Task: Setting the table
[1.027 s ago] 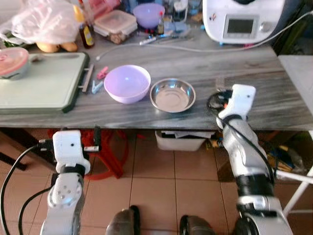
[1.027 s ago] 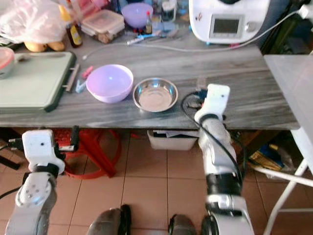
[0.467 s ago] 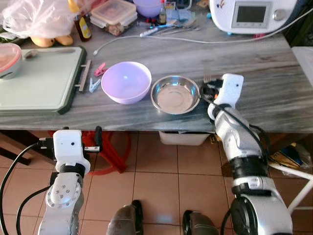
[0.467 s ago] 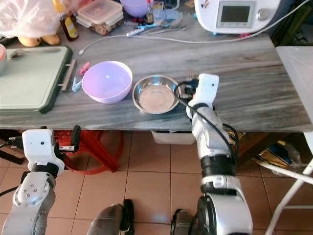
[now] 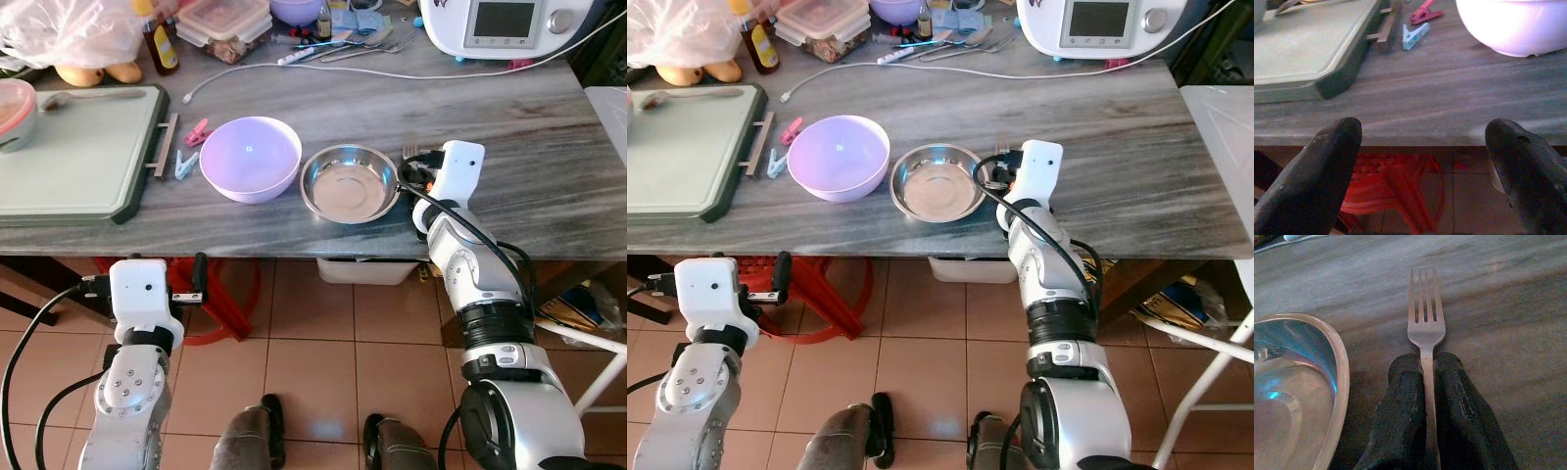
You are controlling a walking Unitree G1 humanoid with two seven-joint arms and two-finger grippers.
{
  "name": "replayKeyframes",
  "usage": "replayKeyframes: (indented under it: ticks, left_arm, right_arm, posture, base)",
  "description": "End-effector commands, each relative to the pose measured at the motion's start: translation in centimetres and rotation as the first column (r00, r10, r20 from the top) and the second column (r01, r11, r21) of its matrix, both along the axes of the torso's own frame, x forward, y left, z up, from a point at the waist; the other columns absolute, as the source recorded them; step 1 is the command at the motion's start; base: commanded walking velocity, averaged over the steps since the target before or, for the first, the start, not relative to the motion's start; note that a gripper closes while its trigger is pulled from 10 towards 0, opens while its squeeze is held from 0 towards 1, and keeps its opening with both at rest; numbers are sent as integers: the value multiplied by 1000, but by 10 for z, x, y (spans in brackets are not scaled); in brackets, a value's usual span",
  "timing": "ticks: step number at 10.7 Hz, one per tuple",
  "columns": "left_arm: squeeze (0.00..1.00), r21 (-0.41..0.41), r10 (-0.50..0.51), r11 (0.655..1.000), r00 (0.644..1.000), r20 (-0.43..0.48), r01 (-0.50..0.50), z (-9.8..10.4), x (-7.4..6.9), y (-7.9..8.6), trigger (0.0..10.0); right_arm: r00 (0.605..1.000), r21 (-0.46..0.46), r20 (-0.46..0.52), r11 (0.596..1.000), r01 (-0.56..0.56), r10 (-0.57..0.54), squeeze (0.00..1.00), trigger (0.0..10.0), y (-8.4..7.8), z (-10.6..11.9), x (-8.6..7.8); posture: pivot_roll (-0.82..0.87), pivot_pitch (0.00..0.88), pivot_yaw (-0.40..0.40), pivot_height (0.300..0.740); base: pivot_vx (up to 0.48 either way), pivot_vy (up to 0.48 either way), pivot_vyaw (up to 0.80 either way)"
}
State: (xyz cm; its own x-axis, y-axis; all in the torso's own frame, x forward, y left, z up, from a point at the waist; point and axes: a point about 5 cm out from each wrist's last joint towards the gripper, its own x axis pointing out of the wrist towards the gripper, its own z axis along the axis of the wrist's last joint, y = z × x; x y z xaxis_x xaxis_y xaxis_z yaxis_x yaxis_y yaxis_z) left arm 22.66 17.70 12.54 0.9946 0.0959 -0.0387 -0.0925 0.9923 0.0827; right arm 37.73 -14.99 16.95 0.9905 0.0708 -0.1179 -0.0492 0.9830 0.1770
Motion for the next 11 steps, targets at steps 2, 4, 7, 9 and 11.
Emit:
replayKeyframes:
  ticks: [2, 4, 7, 9, 11]
  left_arm:
    - [0, 1, 7, 1000, 1000, -9, -6, -1, -2, 2, 10000]
    - [0, -3, 9, 1000, 1000, -6, -9, -1, 0, 1, 10000]
    - [0, -9, 9, 1000, 1000, 22, -9, 1, 2, -1, 10000]
    - [0, 13, 8, 1000, 998, 59, -9, 5, 9, -6, 10000]
    - [0, 12, 11, 1000, 998, 67, -11, 3, 11, -8, 10000]
  right_arm:
    - [997, 4, -79, 1000, -20, 20, 1000, 10000, 5, -16, -2]
    - [998, -21, -64, 1000, -13, 11, 1000, 10000, -1, -13, -3]
    - [1000, -50, 19, 999, 0, 1, 1000, 10000, -9, -2, -9]
    - [996, -74, 87, 997, 23, -16, 1000, 10000, -15, 4, -22]
    - [979, -118, 205, 992, 42, -17, 0, 10000, -15, 13, -34]
  posture:
    - [102, 268, 69, 740]
    - [94, 265, 64, 740]
    - [81, 254, 54, 740]
    - [62, 230, 41, 740]
    - [49, 203, 39, 740]
  base:
    - [0, 0, 0]
    - [0, 0, 0]
    - [0, 0, 0]
    - [0, 0, 0]
    - [0, 0, 0]
